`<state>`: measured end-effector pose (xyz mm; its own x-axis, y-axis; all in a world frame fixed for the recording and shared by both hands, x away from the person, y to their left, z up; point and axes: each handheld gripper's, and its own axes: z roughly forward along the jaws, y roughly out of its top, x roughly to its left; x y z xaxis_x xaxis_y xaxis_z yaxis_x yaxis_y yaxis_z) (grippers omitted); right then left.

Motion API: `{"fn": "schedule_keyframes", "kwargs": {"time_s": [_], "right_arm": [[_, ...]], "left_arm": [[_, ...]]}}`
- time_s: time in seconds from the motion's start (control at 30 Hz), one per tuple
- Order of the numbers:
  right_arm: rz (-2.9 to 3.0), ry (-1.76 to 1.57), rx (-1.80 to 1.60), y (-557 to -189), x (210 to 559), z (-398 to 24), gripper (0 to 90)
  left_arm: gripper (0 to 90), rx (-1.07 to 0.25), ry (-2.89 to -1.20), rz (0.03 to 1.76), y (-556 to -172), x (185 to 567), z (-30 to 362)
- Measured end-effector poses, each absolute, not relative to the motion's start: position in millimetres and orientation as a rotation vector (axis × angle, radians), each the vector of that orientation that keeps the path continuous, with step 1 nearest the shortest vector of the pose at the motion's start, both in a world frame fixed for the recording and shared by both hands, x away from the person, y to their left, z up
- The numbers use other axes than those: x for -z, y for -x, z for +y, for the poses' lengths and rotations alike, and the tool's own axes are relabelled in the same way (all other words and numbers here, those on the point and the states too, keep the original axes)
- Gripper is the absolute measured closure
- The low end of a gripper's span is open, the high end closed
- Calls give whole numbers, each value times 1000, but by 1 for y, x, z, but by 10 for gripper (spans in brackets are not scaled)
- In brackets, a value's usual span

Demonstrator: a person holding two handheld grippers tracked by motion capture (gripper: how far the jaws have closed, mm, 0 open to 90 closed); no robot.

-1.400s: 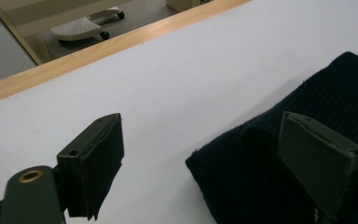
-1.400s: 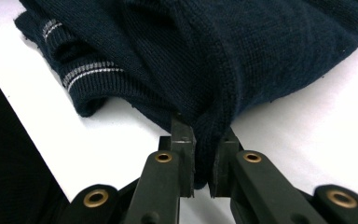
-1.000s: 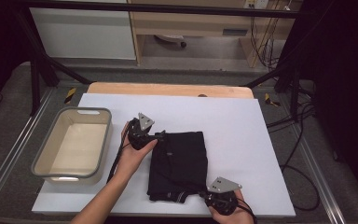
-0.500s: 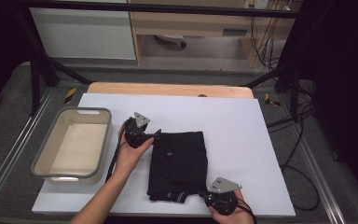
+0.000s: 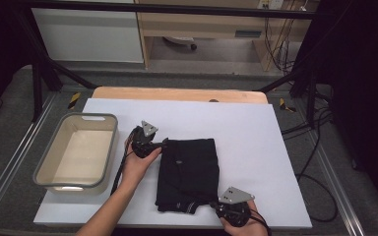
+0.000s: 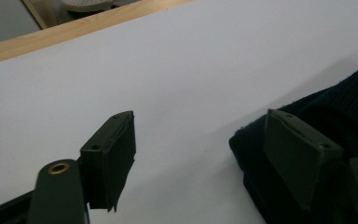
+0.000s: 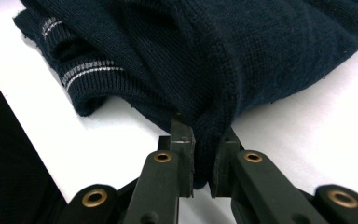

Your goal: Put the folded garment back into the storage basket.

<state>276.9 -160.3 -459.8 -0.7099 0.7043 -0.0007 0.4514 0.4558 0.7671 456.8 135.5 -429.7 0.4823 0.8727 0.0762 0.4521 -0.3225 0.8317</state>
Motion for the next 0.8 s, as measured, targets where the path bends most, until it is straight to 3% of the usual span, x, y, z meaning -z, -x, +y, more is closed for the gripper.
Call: {"fn": "schedule_keyframes", "kwargs": {"time_s": [0.03,0.17,0.57,0.8], "right_arm": [[2393,-982,-1112,-277,460,-160,832],[2391,-977,-1110,-277,460,-160,831],[2393,-968,-1107,-276,460,-160,830],[2404,-970,-1106,-278,459,-160,832]], "left_arm": [[332,-690,-1958,1089,-457,431,136],[353,-669,-1968,1082,-457,436,134],[364,-527,-2018,1085,-463,457,117],[686,-384,-2027,1064,-463,453,114]]}}
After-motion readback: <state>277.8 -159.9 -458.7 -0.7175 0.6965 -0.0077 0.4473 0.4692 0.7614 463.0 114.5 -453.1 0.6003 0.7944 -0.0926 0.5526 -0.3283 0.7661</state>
